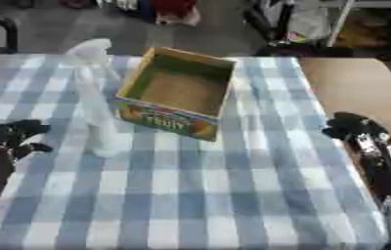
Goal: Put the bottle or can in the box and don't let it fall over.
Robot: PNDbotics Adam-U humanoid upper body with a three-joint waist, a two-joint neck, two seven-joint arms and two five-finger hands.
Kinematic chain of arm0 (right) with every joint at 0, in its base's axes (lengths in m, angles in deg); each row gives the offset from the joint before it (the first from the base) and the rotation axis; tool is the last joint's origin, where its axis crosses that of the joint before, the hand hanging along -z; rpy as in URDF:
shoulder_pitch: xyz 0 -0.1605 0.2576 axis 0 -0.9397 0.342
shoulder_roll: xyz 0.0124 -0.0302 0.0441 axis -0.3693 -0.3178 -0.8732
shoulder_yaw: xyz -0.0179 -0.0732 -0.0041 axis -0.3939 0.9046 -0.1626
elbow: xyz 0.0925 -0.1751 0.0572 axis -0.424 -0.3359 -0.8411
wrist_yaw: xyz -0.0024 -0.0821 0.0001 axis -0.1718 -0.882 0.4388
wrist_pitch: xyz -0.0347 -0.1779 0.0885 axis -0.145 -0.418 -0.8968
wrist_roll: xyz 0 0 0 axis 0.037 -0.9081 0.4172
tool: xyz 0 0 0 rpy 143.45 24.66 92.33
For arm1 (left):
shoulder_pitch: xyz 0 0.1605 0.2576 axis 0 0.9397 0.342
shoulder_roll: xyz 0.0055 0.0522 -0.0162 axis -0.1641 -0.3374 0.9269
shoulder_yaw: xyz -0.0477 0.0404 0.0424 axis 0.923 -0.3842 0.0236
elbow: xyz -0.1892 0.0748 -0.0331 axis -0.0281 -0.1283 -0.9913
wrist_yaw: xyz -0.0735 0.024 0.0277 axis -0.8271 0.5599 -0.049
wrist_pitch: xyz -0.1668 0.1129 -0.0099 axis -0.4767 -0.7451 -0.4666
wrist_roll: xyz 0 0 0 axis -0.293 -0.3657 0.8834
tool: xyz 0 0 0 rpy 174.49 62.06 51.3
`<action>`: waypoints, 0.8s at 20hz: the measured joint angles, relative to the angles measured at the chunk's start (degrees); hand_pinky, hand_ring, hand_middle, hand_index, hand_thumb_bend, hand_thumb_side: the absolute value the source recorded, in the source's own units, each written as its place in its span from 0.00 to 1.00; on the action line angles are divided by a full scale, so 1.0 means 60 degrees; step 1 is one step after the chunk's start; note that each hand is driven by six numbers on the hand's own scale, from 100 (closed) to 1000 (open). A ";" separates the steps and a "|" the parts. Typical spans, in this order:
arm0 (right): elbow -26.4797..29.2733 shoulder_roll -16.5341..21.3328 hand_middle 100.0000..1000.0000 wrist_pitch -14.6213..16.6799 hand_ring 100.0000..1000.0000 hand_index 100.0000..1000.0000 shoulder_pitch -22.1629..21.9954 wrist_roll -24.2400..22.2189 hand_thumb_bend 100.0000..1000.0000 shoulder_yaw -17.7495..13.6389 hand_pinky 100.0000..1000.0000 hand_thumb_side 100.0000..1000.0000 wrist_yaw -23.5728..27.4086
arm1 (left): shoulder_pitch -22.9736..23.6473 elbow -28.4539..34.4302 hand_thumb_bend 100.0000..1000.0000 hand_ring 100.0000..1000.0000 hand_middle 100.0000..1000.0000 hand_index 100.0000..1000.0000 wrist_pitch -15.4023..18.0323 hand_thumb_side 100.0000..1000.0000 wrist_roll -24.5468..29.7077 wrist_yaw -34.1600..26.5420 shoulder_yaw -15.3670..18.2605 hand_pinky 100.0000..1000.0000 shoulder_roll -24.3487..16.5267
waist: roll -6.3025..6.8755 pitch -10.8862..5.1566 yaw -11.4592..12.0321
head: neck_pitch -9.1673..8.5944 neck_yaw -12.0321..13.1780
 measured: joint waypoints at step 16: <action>0.0057 0.0001 0.65 -0.0018 0.68 0.77 -0.0075 -0.0010 0.00 -0.0059 0.78 0.73 -0.0019 | -0.1096 0.0764 0.00 0.85 0.69 0.90 0.0636 0.76 -0.1080 -0.0366 0.0203 0.69 -0.2347 | 0.0129 -0.0128 -0.0177 | -0.0076 -0.0120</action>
